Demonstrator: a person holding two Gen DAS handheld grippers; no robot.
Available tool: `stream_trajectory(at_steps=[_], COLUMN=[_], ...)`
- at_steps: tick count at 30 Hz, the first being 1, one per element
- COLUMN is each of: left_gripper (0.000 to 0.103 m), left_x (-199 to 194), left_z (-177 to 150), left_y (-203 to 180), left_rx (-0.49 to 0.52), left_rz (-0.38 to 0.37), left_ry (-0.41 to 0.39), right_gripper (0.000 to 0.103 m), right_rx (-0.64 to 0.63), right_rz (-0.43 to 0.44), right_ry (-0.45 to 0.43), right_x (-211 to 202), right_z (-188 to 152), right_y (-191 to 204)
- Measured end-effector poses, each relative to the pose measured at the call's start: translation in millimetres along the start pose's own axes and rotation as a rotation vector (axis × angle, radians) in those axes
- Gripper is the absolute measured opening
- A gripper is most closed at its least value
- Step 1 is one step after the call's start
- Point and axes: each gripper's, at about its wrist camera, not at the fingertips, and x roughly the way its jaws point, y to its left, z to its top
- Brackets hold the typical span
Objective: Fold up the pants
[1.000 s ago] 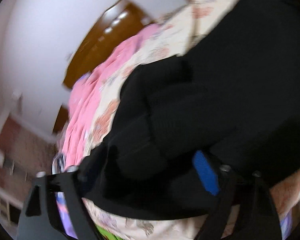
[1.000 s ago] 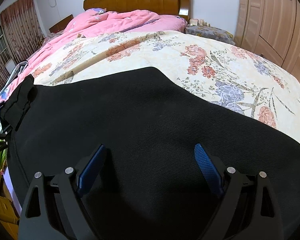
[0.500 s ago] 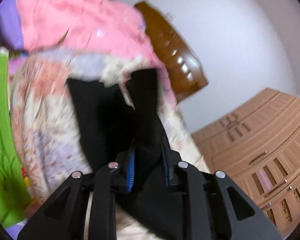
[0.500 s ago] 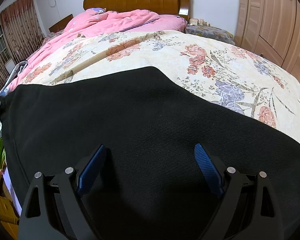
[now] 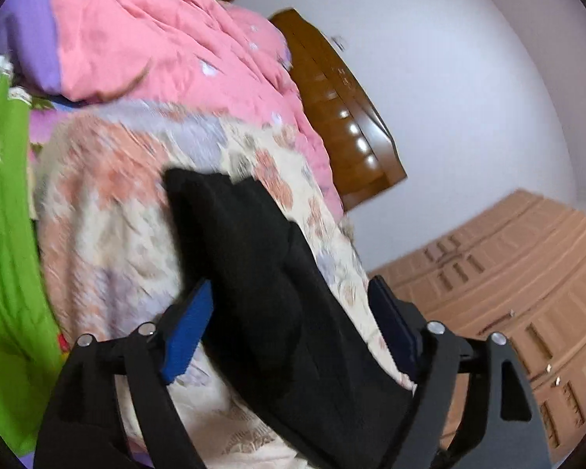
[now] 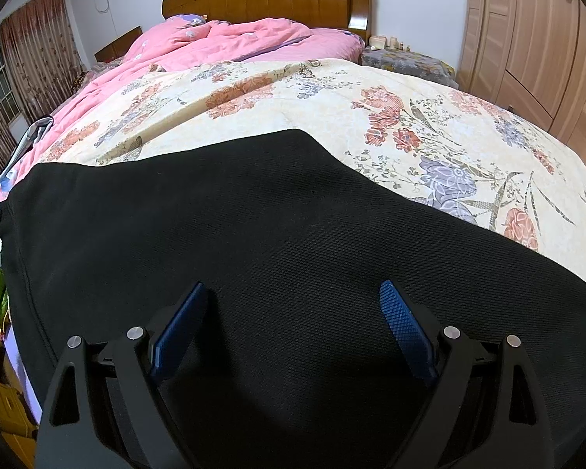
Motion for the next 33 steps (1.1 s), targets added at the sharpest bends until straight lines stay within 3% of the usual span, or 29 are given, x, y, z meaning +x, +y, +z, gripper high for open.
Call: stream_trajectory(at_steps=[4, 8, 14, 15, 16, 20, 21, 22, 24, 26, 28, 31, 32, 33], left_gripper=[0.081, 0.081, 0.081, 0.076, 0.044, 0.030, 0.026, 0.012, 0.012, 0.012, 0.011, 0.011, 0.011, 0.011], left_x=[9.3, 27.8, 38.9, 38.9, 39.2, 37.4, 33.6, 31.7, 25.6, 12.9, -2.0, -29.8, -33.2, -24.7], left_z=[13.2, 15.6, 14.1, 13.0, 11.7, 8.0, 4.6, 2.2, -6.1, -22.2, -30.9, -24.4, -21.5, -16.0], left_y=[7.3, 2.4, 10.8, 9.2, 6.2, 0.3, -6.7, -13.0, -44.7, -102.3, -141.2, -171.0, -171.2, -161.4], left_rx=[-0.029, 0.015, 0.025, 0.028, 0.044, 0.102, 0.139, 0.167, 0.300, 0.542, 0.668, 0.695, 0.712, 0.735], left_rz=[0.010, 0.044, 0.046, 0.049, 0.070, 0.102, 0.128, 0.156, 0.255, 0.294, 0.290, 0.254, 0.281, 0.356], left_ry=[0.046, 0.086, 0.057, 0.057, 0.063, 0.058, 0.036, 0.019, -0.028, -0.094, -0.165, -0.274, -0.306, -0.303], right_gripper=[0.087, 0.087, 0.087, 0.087, 0.087, 0.087, 0.087, 0.087, 0.087, 0.087, 0.087, 0.087, 0.087, 0.087], right_rx=[0.000, -0.001, -0.001, -0.001, -0.001, 0.002, 0.003, 0.003, 0.005, 0.004, 0.004, 0.006, 0.007, 0.008], right_rz=[-0.001, -0.003, -0.004, -0.003, -0.003, -0.002, -0.001, -0.001, -0.001, -0.001, 0.001, 0.003, 0.004, 0.005], right_ry=[0.001, 0.001, 0.001, 0.001, 0.001, 0.000, 0.001, 0.001, 0.001, 0.002, 0.002, 0.000, 0.000, 0.000], right_x=[0.2, 0.1, -0.1, -0.3, -0.2, -0.8, -0.7, -0.8, -1.2, -1.3, -1.4, -1.6, -1.6, -1.4], right_z=[0.0, 0.0, 0.0, 0.0, 0.0, 0.3, 0.3, 0.3, 0.0, 0.3, -0.1, -0.2, -0.2, -0.2], right_y=[0.6, 0.9, 1.0, 0.5, 0.8, 1.0, 0.7, 0.7, 1.8, 1.4, 1.6, 1.7, 1.5, 1.3])
